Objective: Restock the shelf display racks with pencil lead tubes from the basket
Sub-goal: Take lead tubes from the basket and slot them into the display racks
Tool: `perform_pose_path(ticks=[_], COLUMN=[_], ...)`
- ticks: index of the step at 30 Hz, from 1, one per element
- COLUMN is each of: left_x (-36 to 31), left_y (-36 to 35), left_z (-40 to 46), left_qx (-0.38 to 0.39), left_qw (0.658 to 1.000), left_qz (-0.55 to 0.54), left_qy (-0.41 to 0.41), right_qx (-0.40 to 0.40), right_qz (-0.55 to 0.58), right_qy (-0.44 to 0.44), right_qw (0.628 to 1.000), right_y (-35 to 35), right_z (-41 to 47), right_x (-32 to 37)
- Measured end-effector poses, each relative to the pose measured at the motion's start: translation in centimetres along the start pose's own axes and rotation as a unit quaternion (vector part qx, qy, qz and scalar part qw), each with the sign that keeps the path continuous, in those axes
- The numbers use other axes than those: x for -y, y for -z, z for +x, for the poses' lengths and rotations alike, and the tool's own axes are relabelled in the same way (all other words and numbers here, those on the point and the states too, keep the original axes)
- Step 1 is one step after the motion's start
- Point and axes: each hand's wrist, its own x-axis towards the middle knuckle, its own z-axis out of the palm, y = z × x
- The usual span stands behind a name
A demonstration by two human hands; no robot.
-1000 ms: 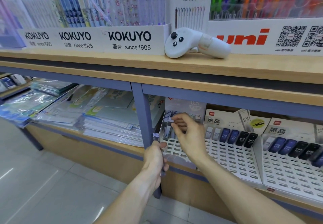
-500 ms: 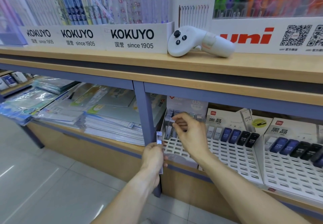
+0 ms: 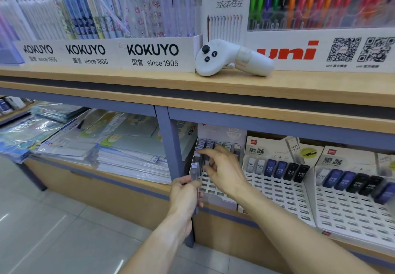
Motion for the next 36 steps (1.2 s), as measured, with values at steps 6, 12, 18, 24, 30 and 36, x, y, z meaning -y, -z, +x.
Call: perform_pose_path(ticks=[6, 12, 18, 24, 30, 36], left_x=[-0.2, -0.1, 0.1, 1.2, 1.6, 1.6], left_y=[-0.4, -0.8, -0.8, 0.0, 0.2, 0.3], left_z=[0.1, 0.0, 0.3, 1.3, 1.9, 1.9], left_qx=[0.051, 0.083, 0.052, 0.000, -0.001, 0.005], left_qw=[0.998, 0.996, 0.994, 0.989, 0.988, 0.986], left_qz=[-0.022, 0.025, 0.080, 0.131, 0.148, 0.158], left_qy=[0.005, -0.019, -0.057, -0.060, -0.053, -0.045], right_qx=[-0.030, -0.036, -0.149, -0.185, -0.170, -0.161], right_qz=[0.275, 0.378, 0.346, 0.246, 0.187, 0.136], right_qy=[-0.154, -0.146, -0.123, -0.074, -0.049, -0.017], right_qw=[0.949, 0.913, 0.918, 0.949, 0.966, 0.977], right_y=[0.9, 1.8, 2.3, 1.2, 0.2, 0.2], right_z=[-2.2, -3.0, -2.1, -1.2, -1.4, -1.7], right_x=[-0.8, -0.4, -0.4, -1.4, -1.8, -1.8])
